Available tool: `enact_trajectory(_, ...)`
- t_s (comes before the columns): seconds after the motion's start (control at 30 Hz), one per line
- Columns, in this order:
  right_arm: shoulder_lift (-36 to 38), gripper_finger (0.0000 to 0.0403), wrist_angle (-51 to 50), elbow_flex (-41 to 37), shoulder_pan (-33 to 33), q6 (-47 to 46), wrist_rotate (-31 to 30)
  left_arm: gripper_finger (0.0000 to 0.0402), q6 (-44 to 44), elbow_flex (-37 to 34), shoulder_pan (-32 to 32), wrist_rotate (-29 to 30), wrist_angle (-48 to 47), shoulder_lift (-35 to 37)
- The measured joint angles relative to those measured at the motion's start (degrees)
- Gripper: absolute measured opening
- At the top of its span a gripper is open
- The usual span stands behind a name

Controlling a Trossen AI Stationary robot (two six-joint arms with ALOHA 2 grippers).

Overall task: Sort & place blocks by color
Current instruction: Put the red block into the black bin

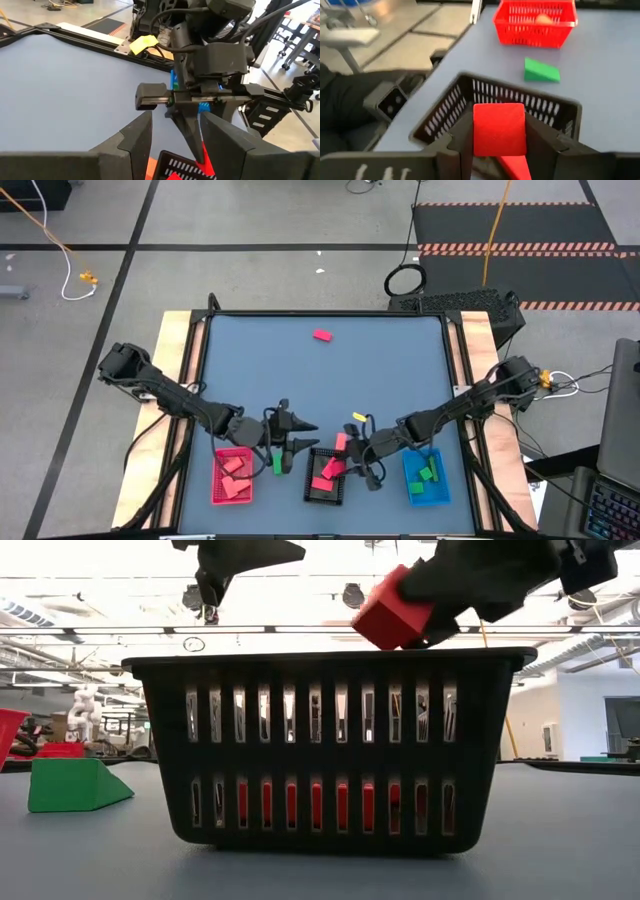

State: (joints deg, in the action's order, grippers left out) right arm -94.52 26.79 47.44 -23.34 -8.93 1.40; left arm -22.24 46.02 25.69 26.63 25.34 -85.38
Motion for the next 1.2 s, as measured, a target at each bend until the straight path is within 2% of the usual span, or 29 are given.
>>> enact_trajectory(0.23, -1.25, 0.0251, 2.79, 0.00, 0.51, 0.63, -1.53, 0.0168, 0.65, 0.00, -2.24, 0.89, -0.33, 0.00)
enact_trajectory(0.4, -1.23, 0.0300, 2.65, 0.00, 1.17, 0.63, -2.96, 0.0168, 0.16, 0.00, -5.50, 1.55, -0.42, 0.00)
enact_trajectory(0.57, -1.21, 0.0311, 2.01, 0.00, 1.96, 2.16, -2.96, 0.0169, -0.02, 0.42, -10.95, 1.04, -5.87, -0.02)
enact_trajectory(0.73, -1.21, 0.0312, 1.91, 0.00, 3.67, 2.56, -3.12, 0.0170, -2.92, 7.54, -20.09, -7.79, -25.99, -0.39)
enact_trajectory(0.83, -1.21, 0.0312, 1.33, 0.00, 4.64, 2.99, -3.09, 0.0177, 3.03, 13.79, -24.50, -8.80, -40.55, -0.92)
enact_trajectory(0.97, -1.21, 0.0313, -0.07, 0.00, 5.86, 4.43, -3.11, 0.0194, 12.63, 22.86, -31.34, -10.15, -51.44, -0.76)
enact_trajectory(1.1, -1.21, 0.0313, -1.54, 0.00, 7.13, 5.13, -3.11, 0.0219, 18.28, 29.25, -41.95, -24.67, -56.53, -0.79)
enact_trajectory(1.2, -1.21, 0.0313, -2.86, 0.00, 8.07, 5.31, -3.09, 0.0234, 22.59, 30.38, -48.76, -32.08, -56.65, -0.79)
